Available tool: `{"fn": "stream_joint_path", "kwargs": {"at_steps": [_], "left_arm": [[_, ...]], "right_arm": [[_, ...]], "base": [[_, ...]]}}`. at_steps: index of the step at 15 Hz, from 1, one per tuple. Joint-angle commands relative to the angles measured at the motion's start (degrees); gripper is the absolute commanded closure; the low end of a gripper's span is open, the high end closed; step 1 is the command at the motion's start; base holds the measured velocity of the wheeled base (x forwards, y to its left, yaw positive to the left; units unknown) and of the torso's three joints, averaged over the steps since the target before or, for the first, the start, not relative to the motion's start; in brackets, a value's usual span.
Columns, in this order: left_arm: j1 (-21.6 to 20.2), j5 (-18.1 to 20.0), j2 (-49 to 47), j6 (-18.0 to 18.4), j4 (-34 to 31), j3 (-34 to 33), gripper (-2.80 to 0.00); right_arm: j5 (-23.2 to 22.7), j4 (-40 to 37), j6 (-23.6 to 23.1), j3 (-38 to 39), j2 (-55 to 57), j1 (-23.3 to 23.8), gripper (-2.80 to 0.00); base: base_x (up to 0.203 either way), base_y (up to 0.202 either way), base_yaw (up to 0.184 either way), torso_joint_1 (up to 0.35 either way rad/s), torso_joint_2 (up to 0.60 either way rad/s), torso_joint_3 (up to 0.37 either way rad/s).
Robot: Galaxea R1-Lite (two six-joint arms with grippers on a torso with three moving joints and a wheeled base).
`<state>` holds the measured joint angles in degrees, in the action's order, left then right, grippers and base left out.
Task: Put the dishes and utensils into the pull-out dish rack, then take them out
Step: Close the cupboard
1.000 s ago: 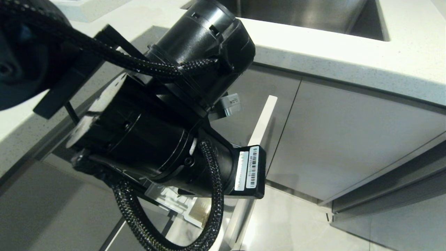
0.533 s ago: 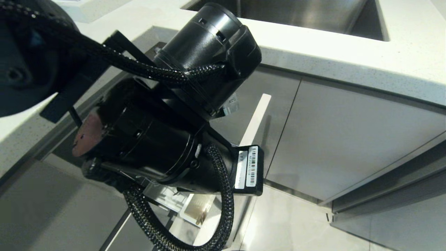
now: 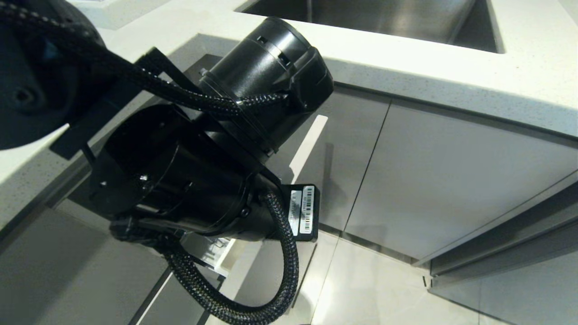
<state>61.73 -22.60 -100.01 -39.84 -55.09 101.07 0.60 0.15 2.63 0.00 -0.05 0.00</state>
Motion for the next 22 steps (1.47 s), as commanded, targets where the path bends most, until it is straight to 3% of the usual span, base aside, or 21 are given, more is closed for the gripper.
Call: {"fn": "stream_joint_path", "kwargs": {"at_steps": [1, 18, 22], "left_arm": [[-0.48, -3.18, -0.21, -0.24, -0.31, -0.28, 0.00], [-8.86, -22.63, -0.41, 1.23, -0.36, -1.72, 0.00], [-12.18, -24.32, 0.32, 2.47, -0.29, -2.02, 0.00]], "right_arm": [[0.02, 0.02, 0.00, 0.00, 0.05, 0.00, 0.00], [0.02, 0.02, 0.00, 0.00, 0.05, 0.00, 0.00], [0.01, 0.02, 0.00, 0.00, 0.05, -0.01, 0.00]], "base": [[0.000, 0.000, 0.000, 0.000, 0.00, 0.000], [0.000, 0.000, 0.000, 0.000, 0.00, 0.000], [0.000, 0.000, 0.000, 0.000, 0.00, 0.000]]}}
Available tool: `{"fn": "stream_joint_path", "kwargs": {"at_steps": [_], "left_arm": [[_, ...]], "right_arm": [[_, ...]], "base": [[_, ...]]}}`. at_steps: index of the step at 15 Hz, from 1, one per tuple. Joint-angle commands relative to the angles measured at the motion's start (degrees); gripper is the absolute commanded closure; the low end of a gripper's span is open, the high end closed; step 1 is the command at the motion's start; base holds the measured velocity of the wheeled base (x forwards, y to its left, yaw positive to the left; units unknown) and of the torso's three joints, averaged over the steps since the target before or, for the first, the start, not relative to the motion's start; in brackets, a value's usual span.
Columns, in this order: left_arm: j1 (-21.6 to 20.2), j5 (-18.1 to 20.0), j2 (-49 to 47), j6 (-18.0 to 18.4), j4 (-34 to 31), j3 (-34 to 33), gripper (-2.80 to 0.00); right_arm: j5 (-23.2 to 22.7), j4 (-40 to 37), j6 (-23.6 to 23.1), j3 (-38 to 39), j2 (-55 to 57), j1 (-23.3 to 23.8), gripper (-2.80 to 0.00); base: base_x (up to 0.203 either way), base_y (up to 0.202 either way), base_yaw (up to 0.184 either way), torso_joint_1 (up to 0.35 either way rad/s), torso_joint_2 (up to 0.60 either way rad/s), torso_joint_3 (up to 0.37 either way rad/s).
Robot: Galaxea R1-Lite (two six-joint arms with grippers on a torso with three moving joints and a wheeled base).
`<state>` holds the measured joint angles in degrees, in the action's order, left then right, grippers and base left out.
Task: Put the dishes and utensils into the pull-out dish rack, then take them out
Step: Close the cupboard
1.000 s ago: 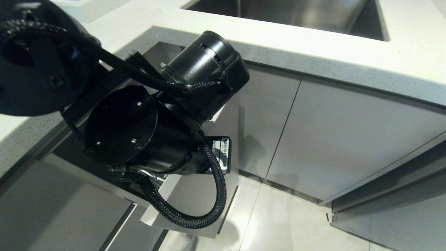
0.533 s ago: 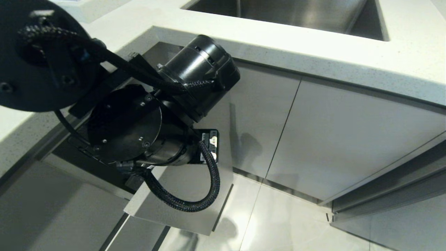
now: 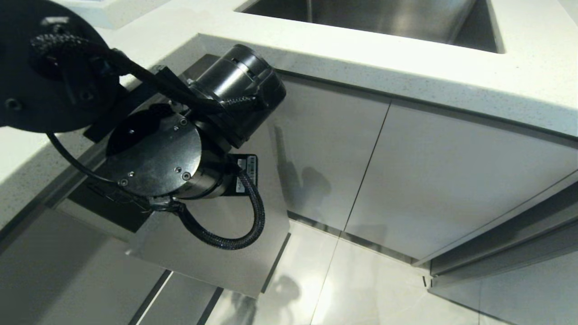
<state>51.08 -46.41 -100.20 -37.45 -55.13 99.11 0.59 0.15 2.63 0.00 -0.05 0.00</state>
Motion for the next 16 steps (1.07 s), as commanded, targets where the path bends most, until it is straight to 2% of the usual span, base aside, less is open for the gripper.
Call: {"fn": "stream_joint_path", "kwargs": {"at_steps": [1, 11, 16], "left_arm": [[-3.32, -1.23, 0.59, 0.68, -0.24, -0.06, 0.00], [-13.69, -5.15, 0.79, 3.52, 0.18, 0.92, 0.00], [-15.66, -5.62, 0.79, 3.53, 0.02, 1.96, 0.00]], "right_arm": [[-0.05, 0.02, 0.00, 0.00, 0.05, 0.00, 0.00], [0.02, 0.02, 0.00, 0.00, 0.05, 0.00, 0.00], [0.03, 0.02, 0.00, 0.00, 0.05, -0.09, 0.00]], "base": [[0.000, 0.000, 0.000, 0.000, 0.00, 0.000], [0.000, 0.000, 0.000, 0.000, 0.00, 0.000], [0.000, 0.000, 0.000, 0.000, 0.00, 0.000]]}}
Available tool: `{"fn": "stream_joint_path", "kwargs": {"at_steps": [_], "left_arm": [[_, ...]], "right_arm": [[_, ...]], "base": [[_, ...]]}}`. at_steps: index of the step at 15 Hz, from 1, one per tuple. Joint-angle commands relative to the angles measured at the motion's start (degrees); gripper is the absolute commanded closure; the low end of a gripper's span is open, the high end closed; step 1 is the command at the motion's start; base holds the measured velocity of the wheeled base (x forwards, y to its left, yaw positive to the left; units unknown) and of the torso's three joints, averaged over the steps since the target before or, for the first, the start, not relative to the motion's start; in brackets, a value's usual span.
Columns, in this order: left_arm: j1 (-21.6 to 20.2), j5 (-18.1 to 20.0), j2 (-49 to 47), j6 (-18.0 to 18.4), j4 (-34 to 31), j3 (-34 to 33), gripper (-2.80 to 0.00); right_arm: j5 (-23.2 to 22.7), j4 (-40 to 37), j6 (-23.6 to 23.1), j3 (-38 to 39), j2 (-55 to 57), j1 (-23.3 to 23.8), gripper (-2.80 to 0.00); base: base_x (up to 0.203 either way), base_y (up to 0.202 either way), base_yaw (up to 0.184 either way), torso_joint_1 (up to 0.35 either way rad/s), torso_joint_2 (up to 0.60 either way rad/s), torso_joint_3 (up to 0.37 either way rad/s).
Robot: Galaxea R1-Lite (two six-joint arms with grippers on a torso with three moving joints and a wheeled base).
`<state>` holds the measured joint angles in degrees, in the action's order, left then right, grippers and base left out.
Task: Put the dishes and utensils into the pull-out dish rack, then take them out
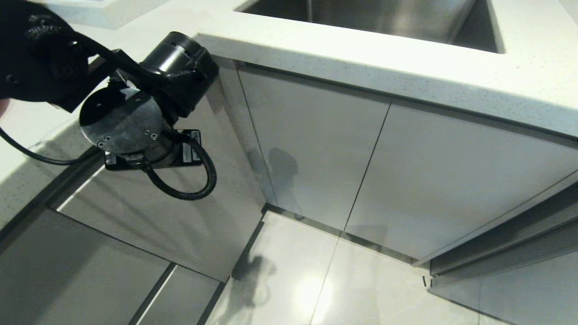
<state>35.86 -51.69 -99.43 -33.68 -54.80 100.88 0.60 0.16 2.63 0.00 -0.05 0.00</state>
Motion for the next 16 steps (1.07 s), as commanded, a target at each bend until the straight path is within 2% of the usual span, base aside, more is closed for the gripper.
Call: {"fn": "stream_joint_path", "kwargs": {"at_steps": [1, 11, 16], "left_arm": [[-0.44, -0.34, 0.02, -0.16, -0.31, 0.20, 0.00], [0.83, -0.69, 0.69, -0.16, -0.31, -0.18, 0.00], [5.80, -0.31, 6.80, 1.02, -0.17, -1.77, 0.00]], "right_arm": [[0.02, 0.02, 0.00, 0.00, 0.05, 0.00, 0.00], [0.02, 0.02, 0.00, 0.00, 0.05, 0.00, 0.00], [-0.01, 0.02, 0.00, 0.00, 0.05, 0.00, 0.00]], "base": [[0.000, 0.000, 0.000, 0.000, 0.00, 0.000], [0.000, 0.000, 0.000, 0.000, 0.00, 0.000], [0.000, 0.000, 0.000, 0.000, 0.00, 0.000]]}}
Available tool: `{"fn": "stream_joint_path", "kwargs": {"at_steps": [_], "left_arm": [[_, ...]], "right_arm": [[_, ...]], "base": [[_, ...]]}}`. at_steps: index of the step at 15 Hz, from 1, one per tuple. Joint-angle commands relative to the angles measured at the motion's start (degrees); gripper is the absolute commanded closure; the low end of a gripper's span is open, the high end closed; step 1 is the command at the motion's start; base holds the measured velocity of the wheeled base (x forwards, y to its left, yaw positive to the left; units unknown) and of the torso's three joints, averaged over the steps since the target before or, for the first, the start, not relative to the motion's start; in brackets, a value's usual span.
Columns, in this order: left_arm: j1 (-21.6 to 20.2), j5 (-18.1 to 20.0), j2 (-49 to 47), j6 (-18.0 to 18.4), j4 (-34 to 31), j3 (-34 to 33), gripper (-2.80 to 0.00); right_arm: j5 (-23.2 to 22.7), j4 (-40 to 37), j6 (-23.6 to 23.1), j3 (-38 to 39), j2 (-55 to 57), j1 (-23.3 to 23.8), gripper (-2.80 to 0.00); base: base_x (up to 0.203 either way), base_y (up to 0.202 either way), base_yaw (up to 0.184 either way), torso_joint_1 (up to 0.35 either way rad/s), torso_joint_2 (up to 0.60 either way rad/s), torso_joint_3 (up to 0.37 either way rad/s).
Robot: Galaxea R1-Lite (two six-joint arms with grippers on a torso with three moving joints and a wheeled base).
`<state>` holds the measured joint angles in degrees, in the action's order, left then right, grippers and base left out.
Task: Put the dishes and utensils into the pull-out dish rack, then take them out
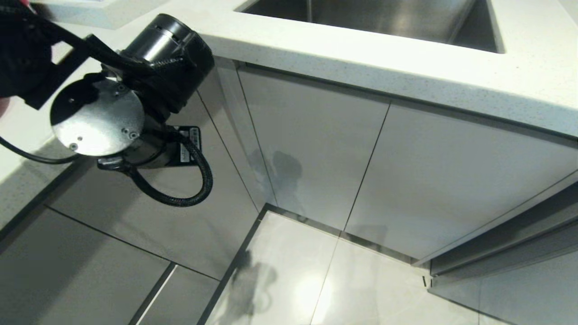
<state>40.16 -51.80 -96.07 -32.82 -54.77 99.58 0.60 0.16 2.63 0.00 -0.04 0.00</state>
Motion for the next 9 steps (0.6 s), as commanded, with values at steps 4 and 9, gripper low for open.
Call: {"fn": "stream_joint_path", "kwargs": {"at_steps": [4, 9], "left_arm": [[2.67, 1.04, 11.45, 2.76, 4.34, -0.72, 0.00], [-5.03, 16.35, 28.82, 16.08, 18.46, -5.25, 0.00]], "right_arm": [[0.02, 0.02, 0.00, 0.00, 0.04, 0.00, 0.00], [0.02, 0.02, 0.00, 0.00, 0.04, 0.00, 0.00]], "base": [[0.000, 0.000, 0.000, 0.000, 0.00, 0.000], [0.000, 0.000, 0.000, 0.000, 0.00, 0.000]]}}
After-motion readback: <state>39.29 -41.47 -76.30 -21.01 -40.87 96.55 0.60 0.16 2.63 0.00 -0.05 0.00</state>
